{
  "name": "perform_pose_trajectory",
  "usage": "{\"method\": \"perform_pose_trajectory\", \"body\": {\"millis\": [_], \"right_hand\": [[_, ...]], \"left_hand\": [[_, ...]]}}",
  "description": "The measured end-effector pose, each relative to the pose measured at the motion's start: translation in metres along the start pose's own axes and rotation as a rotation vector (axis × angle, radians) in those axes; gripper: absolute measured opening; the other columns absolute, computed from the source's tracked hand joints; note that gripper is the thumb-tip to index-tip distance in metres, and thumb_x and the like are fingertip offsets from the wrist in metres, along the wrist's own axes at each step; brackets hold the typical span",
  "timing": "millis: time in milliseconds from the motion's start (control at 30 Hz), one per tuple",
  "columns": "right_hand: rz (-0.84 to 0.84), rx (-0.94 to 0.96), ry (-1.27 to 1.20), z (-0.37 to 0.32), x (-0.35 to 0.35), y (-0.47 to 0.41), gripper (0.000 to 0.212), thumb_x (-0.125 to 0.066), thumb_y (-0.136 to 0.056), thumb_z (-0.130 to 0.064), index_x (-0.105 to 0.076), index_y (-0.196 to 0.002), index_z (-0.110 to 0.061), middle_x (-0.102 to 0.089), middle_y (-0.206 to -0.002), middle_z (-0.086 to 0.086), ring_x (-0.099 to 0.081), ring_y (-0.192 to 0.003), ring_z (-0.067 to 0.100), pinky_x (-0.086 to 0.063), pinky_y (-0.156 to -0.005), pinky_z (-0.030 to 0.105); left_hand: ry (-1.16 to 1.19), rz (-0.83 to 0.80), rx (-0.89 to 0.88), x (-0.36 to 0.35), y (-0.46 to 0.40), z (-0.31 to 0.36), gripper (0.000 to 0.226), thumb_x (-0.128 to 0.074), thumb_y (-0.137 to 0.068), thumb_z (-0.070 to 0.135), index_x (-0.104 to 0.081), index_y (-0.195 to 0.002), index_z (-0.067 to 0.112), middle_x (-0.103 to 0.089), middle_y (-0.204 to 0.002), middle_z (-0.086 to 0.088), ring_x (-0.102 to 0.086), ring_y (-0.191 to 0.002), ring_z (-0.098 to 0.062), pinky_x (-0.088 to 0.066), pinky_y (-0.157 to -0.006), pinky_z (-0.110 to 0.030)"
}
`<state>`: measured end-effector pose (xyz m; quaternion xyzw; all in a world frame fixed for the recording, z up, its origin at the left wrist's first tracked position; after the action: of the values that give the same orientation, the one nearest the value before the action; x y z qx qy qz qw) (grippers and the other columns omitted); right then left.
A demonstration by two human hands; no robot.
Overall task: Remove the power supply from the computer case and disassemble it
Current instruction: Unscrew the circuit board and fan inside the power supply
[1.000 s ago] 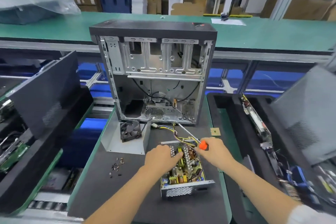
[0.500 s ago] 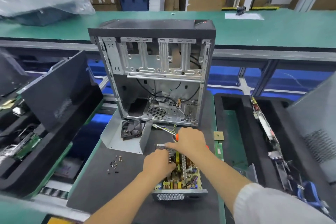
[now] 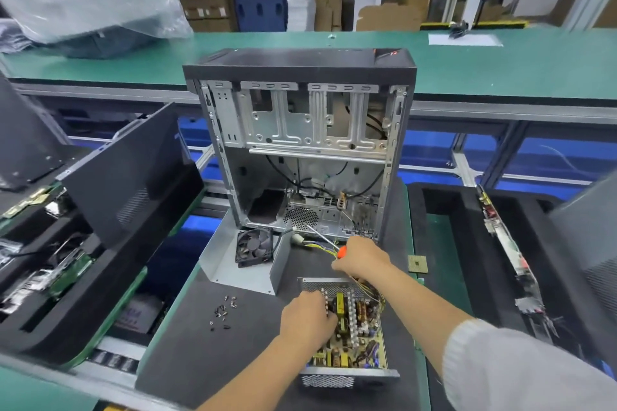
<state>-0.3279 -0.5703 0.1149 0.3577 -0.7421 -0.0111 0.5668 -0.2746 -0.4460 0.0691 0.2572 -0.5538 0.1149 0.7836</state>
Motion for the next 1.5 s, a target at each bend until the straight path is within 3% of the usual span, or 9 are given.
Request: {"method": "perform_pose_trajectory", "body": {"millis": [133, 333, 633, 700, 867, 1067, 1167, 1367, 1500], "right_hand": [[0.062, 0.201, 0.267, -0.019, -0.009, 0.0, 0.032, -0.057, -0.087, -0.025, -0.061, -0.118, -0.016, -0.064, -0.112, 0.007, -0.062, -0.097, 0.03, -0.049, -0.075, 0.036], [-0.002, 0.173, 0.332, -0.017, -0.011, -0.014, 0.035, -0.052, -0.089, -0.025, -0.054, -0.122, -0.013, -0.061, -0.117, 0.008, -0.06, -0.102, 0.03, -0.044, -0.073, 0.035], [-0.228, 0.178, 0.546, -0.011, -0.019, -0.024, 0.01, -0.053, -0.086, -0.019, -0.049, -0.085, -0.01, -0.043, -0.069, 0.002, -0.045, -0.077, 0.028, -0.041, -0.07, 0.035], [-0.269, 0.18, 0.557, -0.008, -0.02, -0.023, 0.027, -0.053, -0.086, -0.018, -0.037, -0.064, -0.013, -0.037, -0.065, 0.002, -0.04, -0.073, 0.026, -0.037, -0.066, 0.032], [-0.301, 0.212, 0.528, -0.01, -0.013, -0.018, 0.031, -0.053, -0.084, -0.015, -0.036, -0.058, -0.015, -0.035, -0.059, 0.003, -0.033, -0.053, 0.021, -0.028, -0.052, 0.027], [-0.077, 0.319, 0.4, -0.002, 0.023, 0.003, 0.005, -0.058, -0.081, -0.027, -0.058, -0.076, -0.028, -0.058, -0.088, 0.003, -0.056, -0.086, 0.026, -0.049, -0.07, 0.035], [0.008, 0.292, 0.321, 0.018, 0.031, 0.014, 0.042, -0.058, -0.085, -0.033, -0.056, -0.127, -0.031, -0.061, -0.12, 0.002, -0.058, -0.107, 0.024, -0.048, -0.08, 0.036], [0.317, 0.267, 0.194, 0.06, 0.048, 0.054, 0.045, -0.054, -0.085, -0.028, -0.049, -0.126, -0.047, -0.06, -0.085, -0.011, -0.047, -0.074, 0.013, -0.036, -0.06, 0.027], [0.37, 0.171, 0.146, 0.087, 0.04, 0.07, 0.039, -0.051, -0.089, -0.028, -0.044, -0.124, -0.043, -0.063, -0.089, -0.01, -0.051, -0.08, 0.017, -0.039, -0.061, 0.028]], "left_hand": [[-0.002, 0.015, -0.007, -0.001, 0.0, -0.001, 0.018, -0.049, -0.092, 0.03, -0.05, -0.089, 0.012, -0.063, -0.102, -0.011, -0.063, -0.093, -0.031, -0.043, -0.068, -0.033], [0.012, 0.009, -0.027, -0.003, 0.0, -0.004, 0.021, -0.048, -0.093, 0.034, -0.05, -0.088, 0.014, -0.062, -0.103, -0.012, -0.063, -0.094, -0.032, -0.045, -0.07, -0.034], [0.003, -0.016, -0.037, -0.002, 0.001, -0.001, 0.023, -0.048, -0.092, 0.033, -0.043, -0.08, 0.014, -0.063, -0.099, -0.012, -0.064, -0.091, -0.033, -0.04, -0.066, -0.033], [-0.001, -0.033, -0.046, 0.0, 0.0, 0.0, 0.022, -0.049, -0.092, 0.032, -0.044, -0.081, 0.013, -0.063, -0.1, -0.013, -0.063, -0.092, -0.033, -0.04, -0.067, -0.033], [0.003, -0.083, -0.063, 0.003, -0.003, 0.001, 0.024, -0.051, -0.089, 0.032, -0.043, -0.077, 0.013, -0.058, -0.091, -0.01, -0.061, -0.09, -0.032, -0.04, -0.068, -0.034], [0.024, -0.07, -0.05, 0.002, -0.007, 0.002, 0.022, -0.052, -0.091, 0.032, -0.043, -0.082, 0.014, -0.058, -0.095, -0.009, -0.062, -0.094, -0.031, -0.041, -0.068, -0.033], [0.024, -0.079, -0.044, 0.002, -0.009, 0.001, 0.023, -0.052, -0.091, 0.033, -0.042, -0.085, 0.013, -0.061, -0.102, -0.01, -0.061, -0.096, -0.03, -0.041, -0.069, -0.033], [0.039, -0.114, -0.032, 0.003, -0.008, 0.0, 0.023, -0.057, -0.086, 0.033, -0.044, -0.088, 0.015, -0.061, -0.107, -0.01, -0.061, -0.1, -0.03, -0.042, -0.071, -0.032], [0.041, -0.132, -0.032, 0.004, -0.008, 0.001, 0.027, -0.058, -0.086, 0.035, -0.042, -0.085, 0.014, -0.053, -0.091, -0.006, -0.059, -0.092, -0.027, -0.043, -0.069, -0.031]]}}
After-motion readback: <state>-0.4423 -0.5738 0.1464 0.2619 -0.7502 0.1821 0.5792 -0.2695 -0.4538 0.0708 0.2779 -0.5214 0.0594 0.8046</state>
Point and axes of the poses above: each hand's wrist, its own y-axis away from the middle knuckle, its own x-axis out of the back of the hand, z = x × y, the point moved 7 cm from there along -y, towards the middle knuckle
